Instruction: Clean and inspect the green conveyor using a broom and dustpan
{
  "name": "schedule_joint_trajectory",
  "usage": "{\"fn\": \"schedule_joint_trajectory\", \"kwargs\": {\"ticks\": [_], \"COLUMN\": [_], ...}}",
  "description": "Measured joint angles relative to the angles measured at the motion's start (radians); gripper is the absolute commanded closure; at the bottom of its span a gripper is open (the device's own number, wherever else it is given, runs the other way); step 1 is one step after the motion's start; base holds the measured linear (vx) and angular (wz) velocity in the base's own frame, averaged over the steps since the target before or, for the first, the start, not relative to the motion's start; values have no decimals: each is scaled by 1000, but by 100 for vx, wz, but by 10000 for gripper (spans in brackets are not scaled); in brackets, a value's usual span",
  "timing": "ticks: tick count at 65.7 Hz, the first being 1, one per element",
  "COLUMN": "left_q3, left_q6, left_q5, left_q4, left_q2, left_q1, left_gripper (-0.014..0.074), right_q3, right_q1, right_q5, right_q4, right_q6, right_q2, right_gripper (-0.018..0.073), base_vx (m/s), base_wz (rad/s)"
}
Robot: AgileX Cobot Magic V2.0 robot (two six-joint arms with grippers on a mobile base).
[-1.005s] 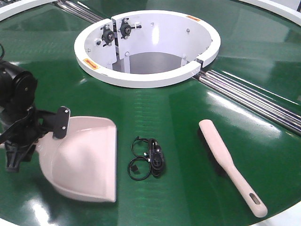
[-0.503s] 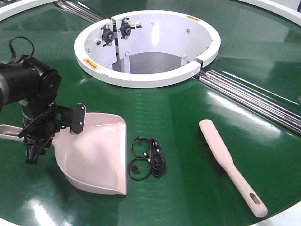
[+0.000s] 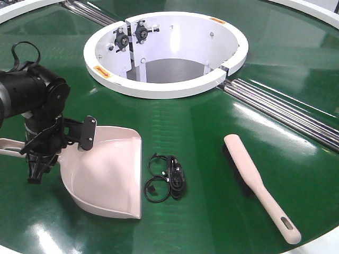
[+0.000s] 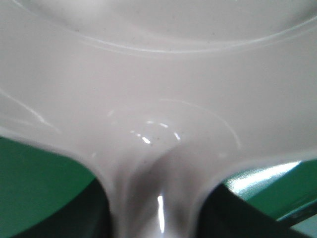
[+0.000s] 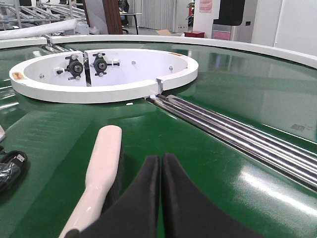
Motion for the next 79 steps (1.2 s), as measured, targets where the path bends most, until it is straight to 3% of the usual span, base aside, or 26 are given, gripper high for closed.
{"fn": "schedule_joint_trajectory", "kwargs": {"ticks": [79], "left_q3": [-1], "left_q6": [0], "left_q5": [1], "left_q4": [3], "left_q2": [0], "left_q1": [0], "left_gripper": [602], "right_q3": [0], "right_q1": [0], "right_q5": [0], "right_q4": [0], "right_q6": [0], "right_q2": [0], "right_gripper": [568], "base_vx": [0], "base_wz": [0]}}
